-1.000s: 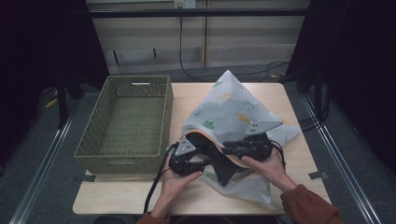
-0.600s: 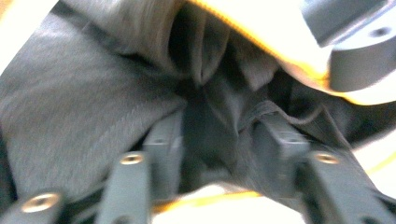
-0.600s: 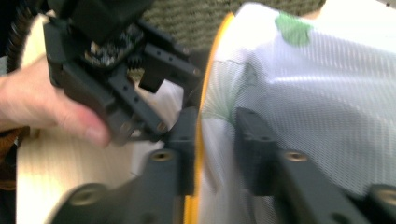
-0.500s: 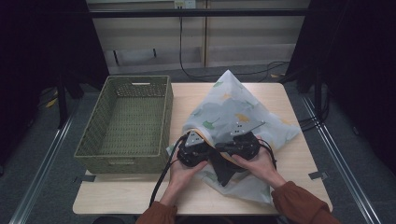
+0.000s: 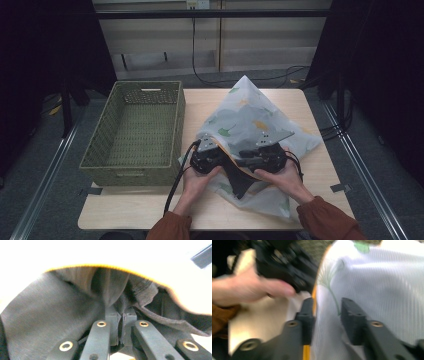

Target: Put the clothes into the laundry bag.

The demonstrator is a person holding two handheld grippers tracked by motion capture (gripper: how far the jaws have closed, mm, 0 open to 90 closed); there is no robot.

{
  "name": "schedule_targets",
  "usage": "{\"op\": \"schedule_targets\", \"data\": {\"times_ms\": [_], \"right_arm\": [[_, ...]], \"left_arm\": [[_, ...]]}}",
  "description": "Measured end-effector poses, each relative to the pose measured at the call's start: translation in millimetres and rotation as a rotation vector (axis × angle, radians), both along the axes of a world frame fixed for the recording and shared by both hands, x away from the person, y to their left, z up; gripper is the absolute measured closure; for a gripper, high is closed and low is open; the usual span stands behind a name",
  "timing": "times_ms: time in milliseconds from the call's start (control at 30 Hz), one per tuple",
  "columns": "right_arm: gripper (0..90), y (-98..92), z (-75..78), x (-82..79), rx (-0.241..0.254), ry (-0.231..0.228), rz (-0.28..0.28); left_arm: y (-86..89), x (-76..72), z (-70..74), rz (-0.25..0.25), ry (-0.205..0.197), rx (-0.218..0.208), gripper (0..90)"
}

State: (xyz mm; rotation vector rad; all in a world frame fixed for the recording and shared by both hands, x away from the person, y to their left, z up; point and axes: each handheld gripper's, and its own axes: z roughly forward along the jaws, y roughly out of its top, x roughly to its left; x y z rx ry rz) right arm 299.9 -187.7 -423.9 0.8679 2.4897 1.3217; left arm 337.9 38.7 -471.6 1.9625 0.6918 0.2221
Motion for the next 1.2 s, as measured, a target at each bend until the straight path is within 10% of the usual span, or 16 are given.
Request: {"op": "schedule_targets", "data": {"times_ms": [433,700,933,1067,1200], "right_arm": [[45.8,17.5,-19.6,1.4,-0.076,0.055,0.078],[87.6,21.9,-23.2,0.0,-0.123,0.025,0.033],[88.7,13.9,-5.4,-11.1,0.122,0.120,0.206],[88.6,16.2,-9.1,-15.2,0.149,0.186,0.270],[88.6,15.8,-29.3,-10.2,0.069,0.217,0.242]], "left_arm": [[-9.7,2.3,16.5,-0.011,-0.005,-0.047,87.7],[-10.0,3.2,15.0,-0.006,-0.007,-0.046,87.5],[-10.3,7.1,7.7,0.012,0.003,-0.012,87.4],[-6.8,11.1,-0.2,0.018,0.025,-0.008,86.6],[1.5,7.0,-2.5,0.021,0.040,0.014,75.7]]}}
